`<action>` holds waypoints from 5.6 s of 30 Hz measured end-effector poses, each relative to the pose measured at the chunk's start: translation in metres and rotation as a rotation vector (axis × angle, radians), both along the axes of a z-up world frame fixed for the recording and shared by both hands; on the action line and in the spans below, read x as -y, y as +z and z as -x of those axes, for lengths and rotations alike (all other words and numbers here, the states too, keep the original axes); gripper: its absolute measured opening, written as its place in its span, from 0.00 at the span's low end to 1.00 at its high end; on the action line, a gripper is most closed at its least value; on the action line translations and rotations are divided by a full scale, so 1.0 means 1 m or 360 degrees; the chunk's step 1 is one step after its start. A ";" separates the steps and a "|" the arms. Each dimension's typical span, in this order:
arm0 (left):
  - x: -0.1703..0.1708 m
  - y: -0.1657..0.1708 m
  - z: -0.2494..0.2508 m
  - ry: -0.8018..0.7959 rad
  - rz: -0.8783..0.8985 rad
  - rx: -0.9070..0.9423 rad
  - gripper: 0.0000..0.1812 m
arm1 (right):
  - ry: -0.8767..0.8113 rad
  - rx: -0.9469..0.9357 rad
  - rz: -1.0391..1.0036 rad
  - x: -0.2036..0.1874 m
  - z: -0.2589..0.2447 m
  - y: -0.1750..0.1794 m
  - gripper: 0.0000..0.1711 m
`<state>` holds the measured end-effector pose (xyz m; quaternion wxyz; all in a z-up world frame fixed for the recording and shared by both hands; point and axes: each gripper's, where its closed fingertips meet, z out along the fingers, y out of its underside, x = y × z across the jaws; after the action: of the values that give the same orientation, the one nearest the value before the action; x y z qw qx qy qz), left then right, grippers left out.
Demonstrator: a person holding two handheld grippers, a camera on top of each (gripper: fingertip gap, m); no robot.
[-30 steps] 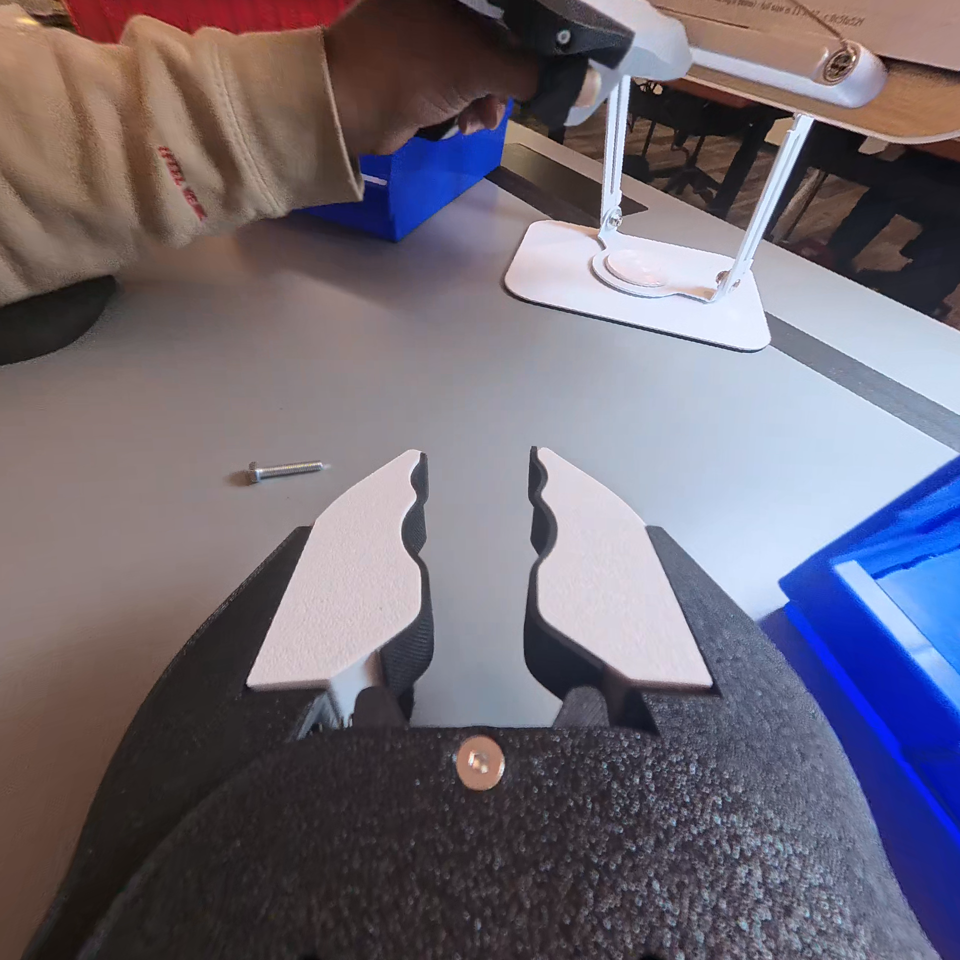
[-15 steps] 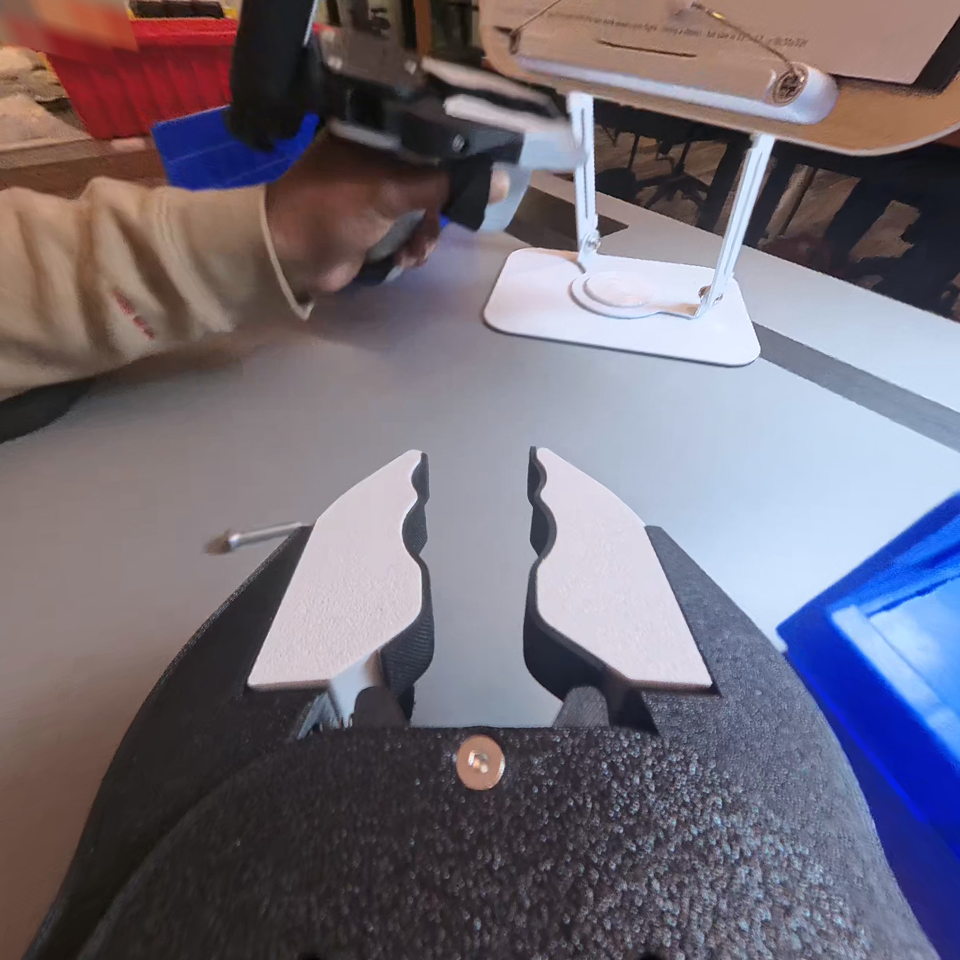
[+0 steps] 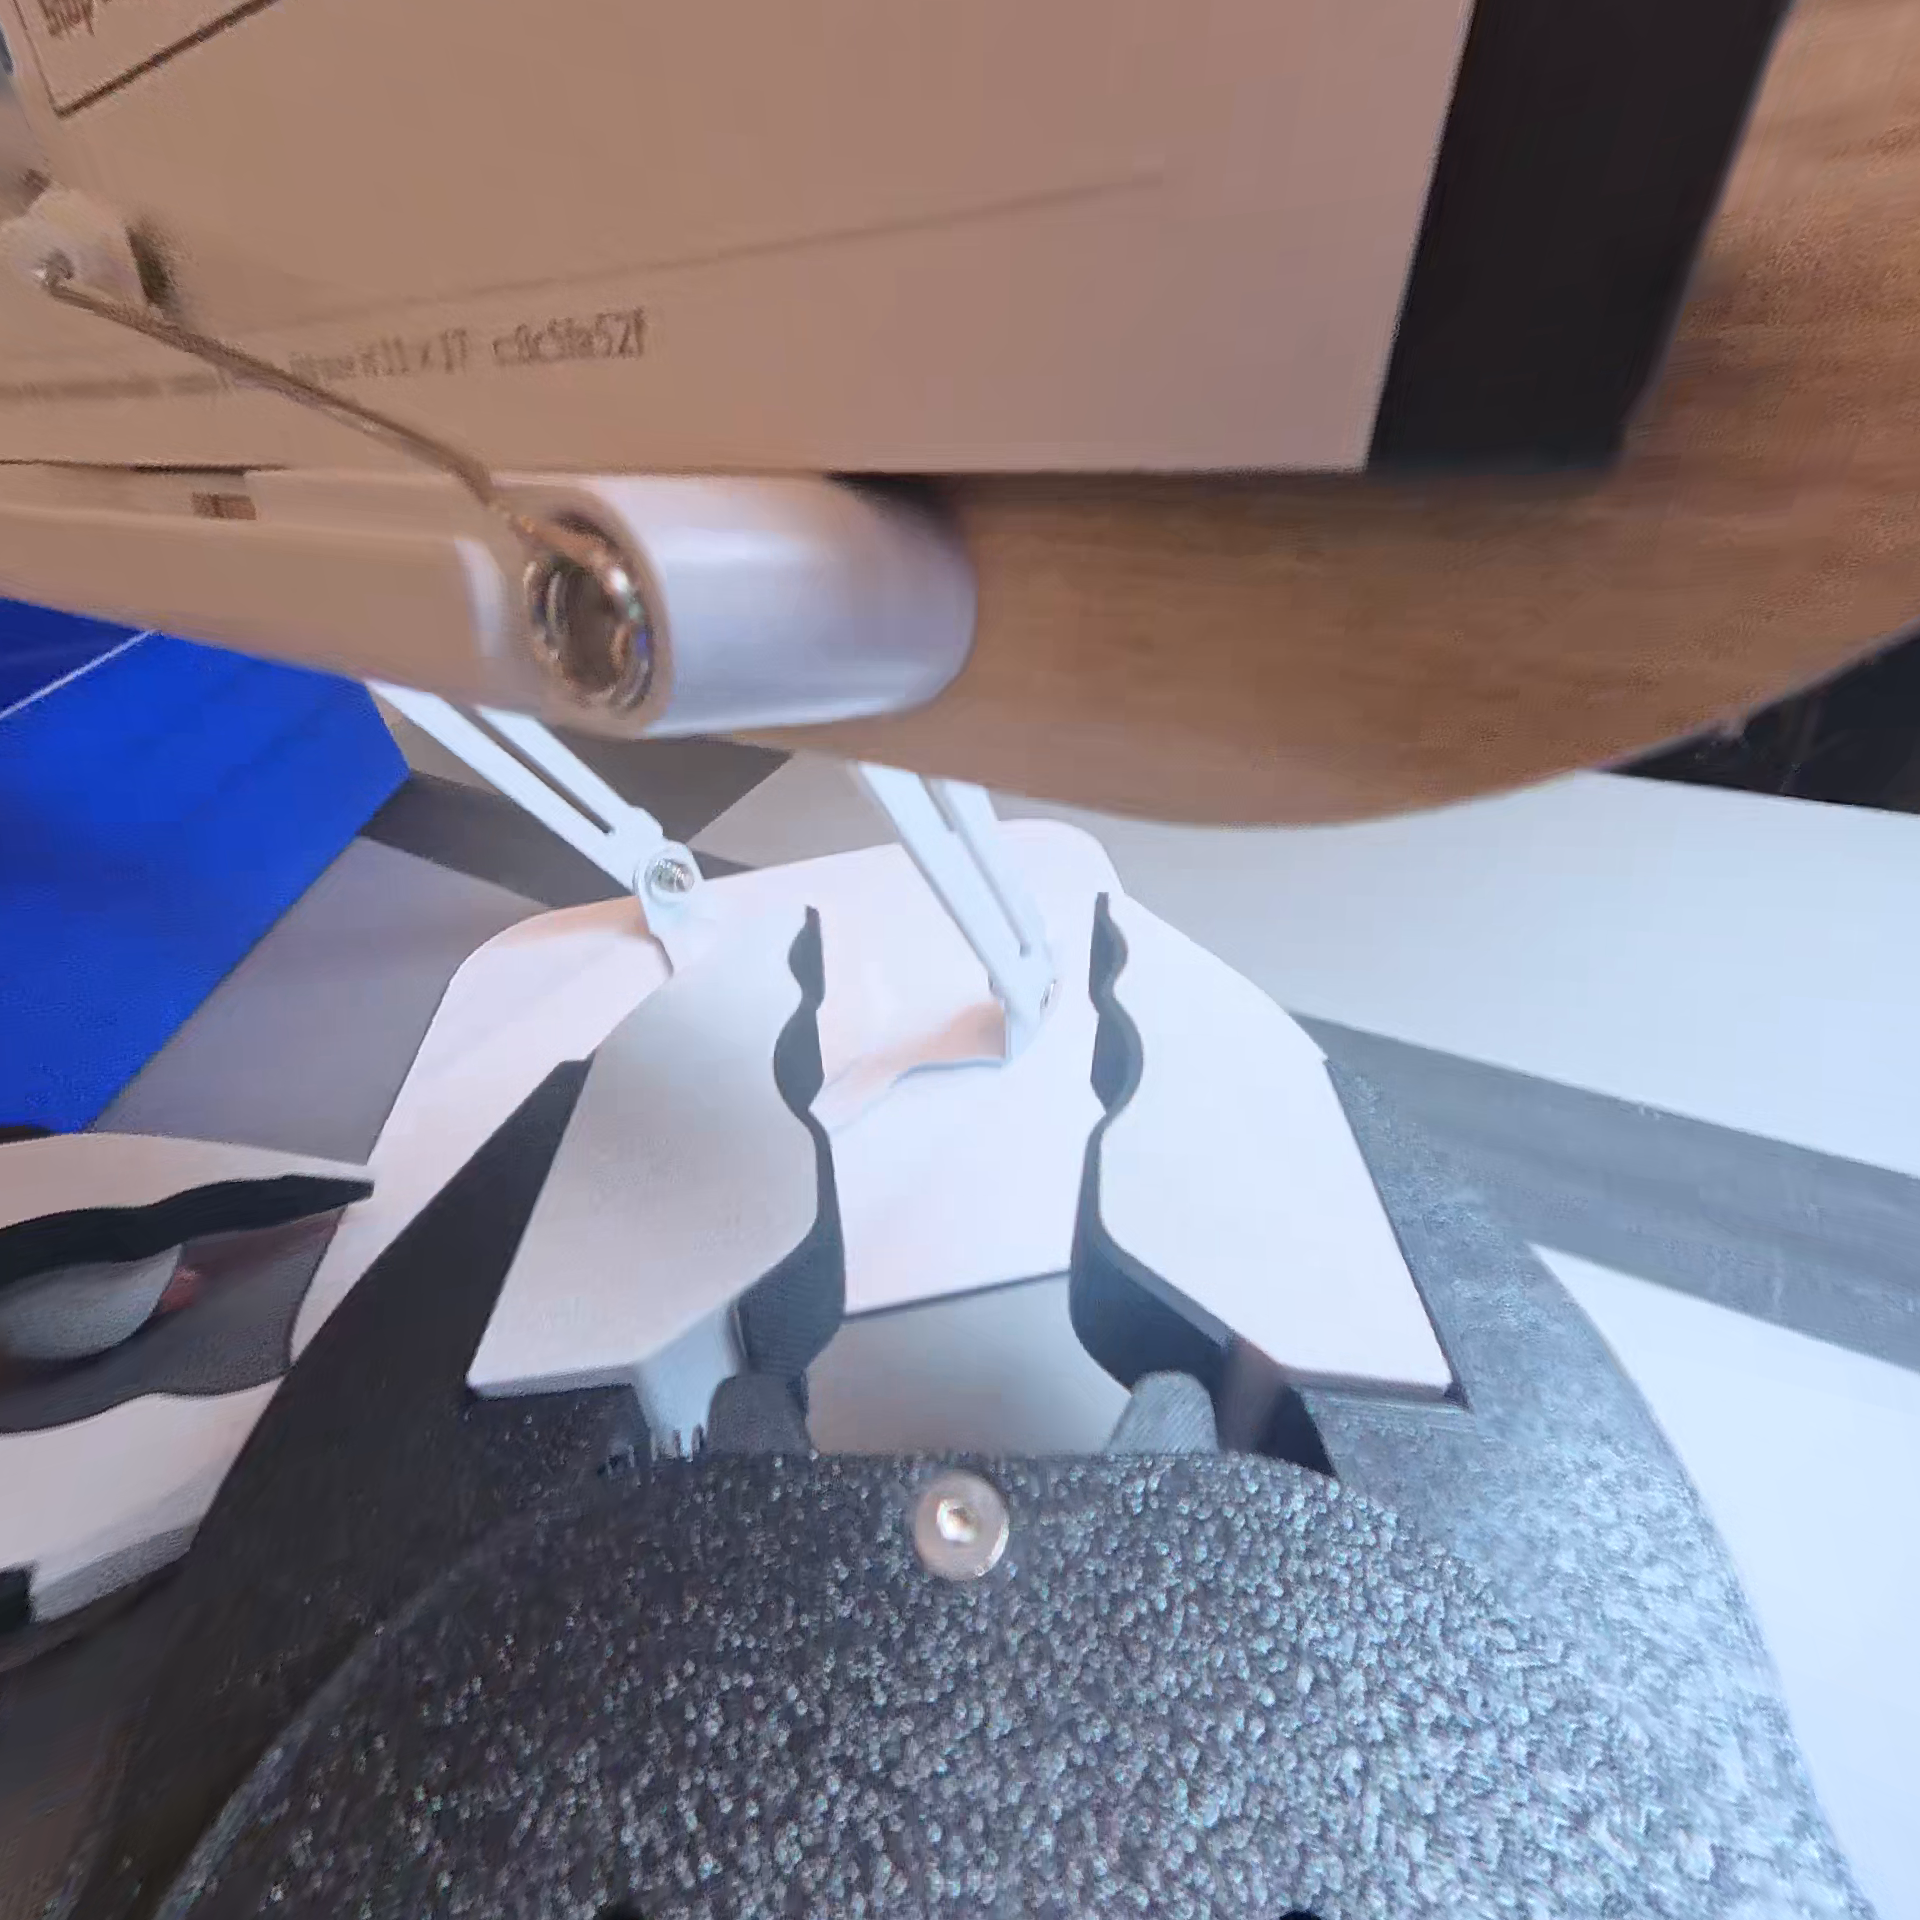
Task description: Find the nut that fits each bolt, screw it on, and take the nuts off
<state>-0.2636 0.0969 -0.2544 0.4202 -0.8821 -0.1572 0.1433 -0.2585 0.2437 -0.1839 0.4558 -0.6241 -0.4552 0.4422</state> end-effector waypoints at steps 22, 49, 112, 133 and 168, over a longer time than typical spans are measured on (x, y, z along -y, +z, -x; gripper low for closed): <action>0.010 0.012 -0.008 -0.0062 -0.0059 -0.0082 0.27 | 0.0297 -0.0101 -0.0225 -0.023 0.071 0.010 0.02; -0.033 0.067 0.081 0.0285 -0.0339 -0.0788 0.03 | 0.0176 -0.0027 -0.0368 -0.037 0.072 0.013 0.02; 0.112 0.037 -0.196 -0.0847 -0.0313 0.0095 0.07 | 0.1436 0.0867 -0.0550 0.245 -0.249 -0.057 0.16; 0.120 0.088 -0.247 -0.1234 -0.0846 0.1471 0.09 | 0.1504 -0.0123 -0.1523 0.276 -0.260 0.013 0.03; 0.152 0.135 -0.280 -0.1726 -0.1212 0.0705 0.03 | 0.1816 -0.0165 -0.0081 0.307 -0.265 0.030 0.09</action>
<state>0.0165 -0.0553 -0.1198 0.6705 -0.6358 0.1839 -0.3351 0.0064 -0.0631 -0.1537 0.1817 -0.2459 -0.7076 0.6370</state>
